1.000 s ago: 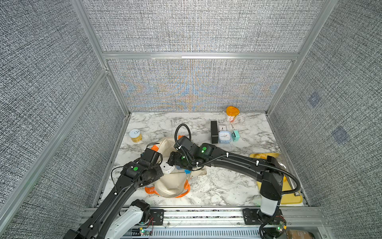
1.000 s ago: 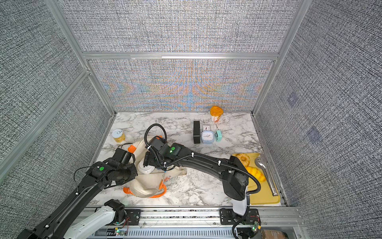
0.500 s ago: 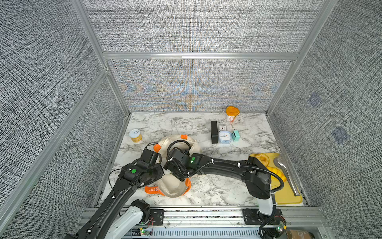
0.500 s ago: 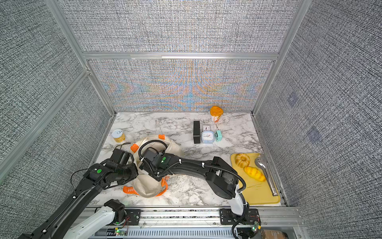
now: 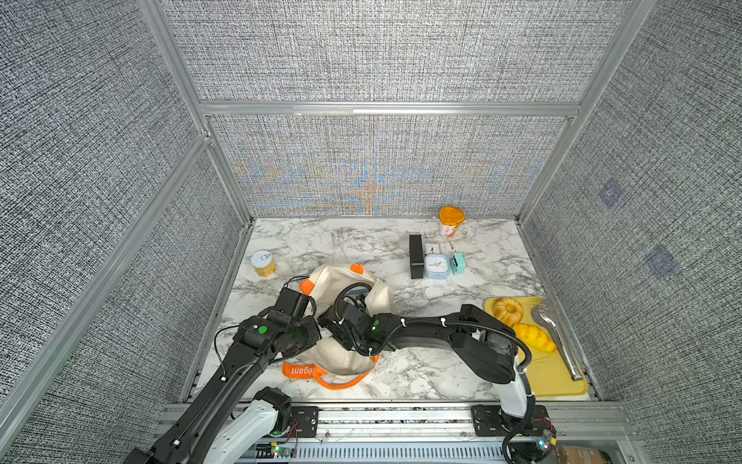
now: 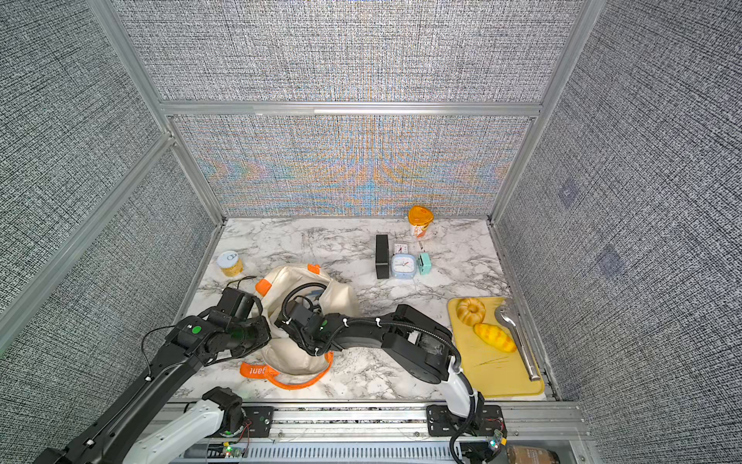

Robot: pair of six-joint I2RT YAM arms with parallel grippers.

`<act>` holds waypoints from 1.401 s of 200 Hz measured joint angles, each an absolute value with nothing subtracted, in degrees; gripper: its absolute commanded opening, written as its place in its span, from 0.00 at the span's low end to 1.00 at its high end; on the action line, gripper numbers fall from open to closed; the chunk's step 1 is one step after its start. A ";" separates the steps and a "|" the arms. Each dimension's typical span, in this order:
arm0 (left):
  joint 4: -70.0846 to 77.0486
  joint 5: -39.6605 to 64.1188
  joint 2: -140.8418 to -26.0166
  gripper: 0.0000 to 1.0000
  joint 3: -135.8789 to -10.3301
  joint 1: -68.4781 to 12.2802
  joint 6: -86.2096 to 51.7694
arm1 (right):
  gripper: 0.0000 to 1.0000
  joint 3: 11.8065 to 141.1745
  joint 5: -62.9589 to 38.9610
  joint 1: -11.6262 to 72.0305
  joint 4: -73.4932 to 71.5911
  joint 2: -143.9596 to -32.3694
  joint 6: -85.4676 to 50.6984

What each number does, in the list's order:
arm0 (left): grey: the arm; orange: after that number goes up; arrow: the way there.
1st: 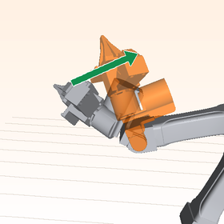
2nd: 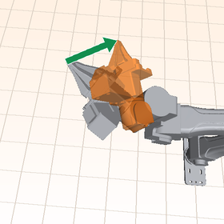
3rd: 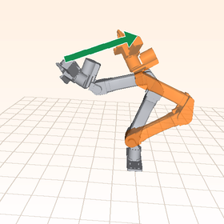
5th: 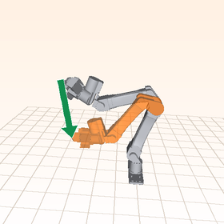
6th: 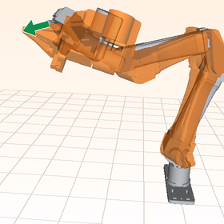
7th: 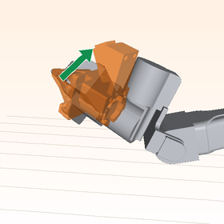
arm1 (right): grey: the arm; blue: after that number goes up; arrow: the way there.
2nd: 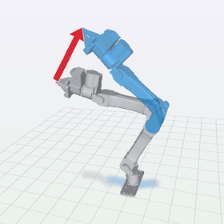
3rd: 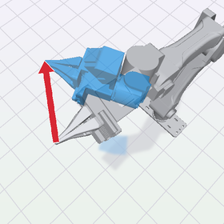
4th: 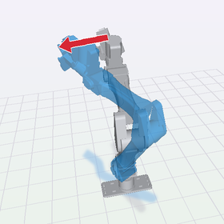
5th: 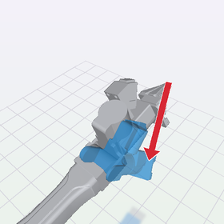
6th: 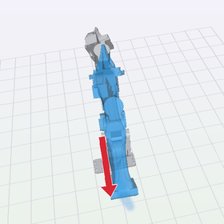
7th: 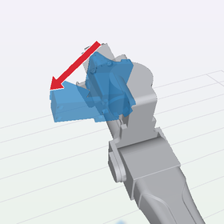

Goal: Take the alarm clock out of the canvas bag
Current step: Pick up the alarm from the canvas bag.

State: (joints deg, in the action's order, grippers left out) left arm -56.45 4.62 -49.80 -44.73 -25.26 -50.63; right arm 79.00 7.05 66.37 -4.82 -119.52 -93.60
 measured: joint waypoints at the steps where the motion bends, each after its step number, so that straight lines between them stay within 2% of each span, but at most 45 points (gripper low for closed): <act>1: -56.45 4.62 -49.80 0.00 -44.73 -25.26 -50.63 | 0.85 79.00 7.05 66.37 -4.91 -119.57 -93.58; 122: -55.96 4.62 -51.64 0.00 -44.97 -25.26 -50.00 | 0.83 79.05 7.14 66.30 -18.92 -125.62 -93.23; 173: -56.10 4.43 -51.53 0.00 -45.41 -25.26 -49.74 | 0.72 79.57 6.00 66.02 -22.81 -127.50 -92.44; 280: -55.66 1.63 -49.76 0.00 -44.36 -25.19 -48.86 | 0.67 79.07 7.07 65.10 -25.61 -124.38 -78.87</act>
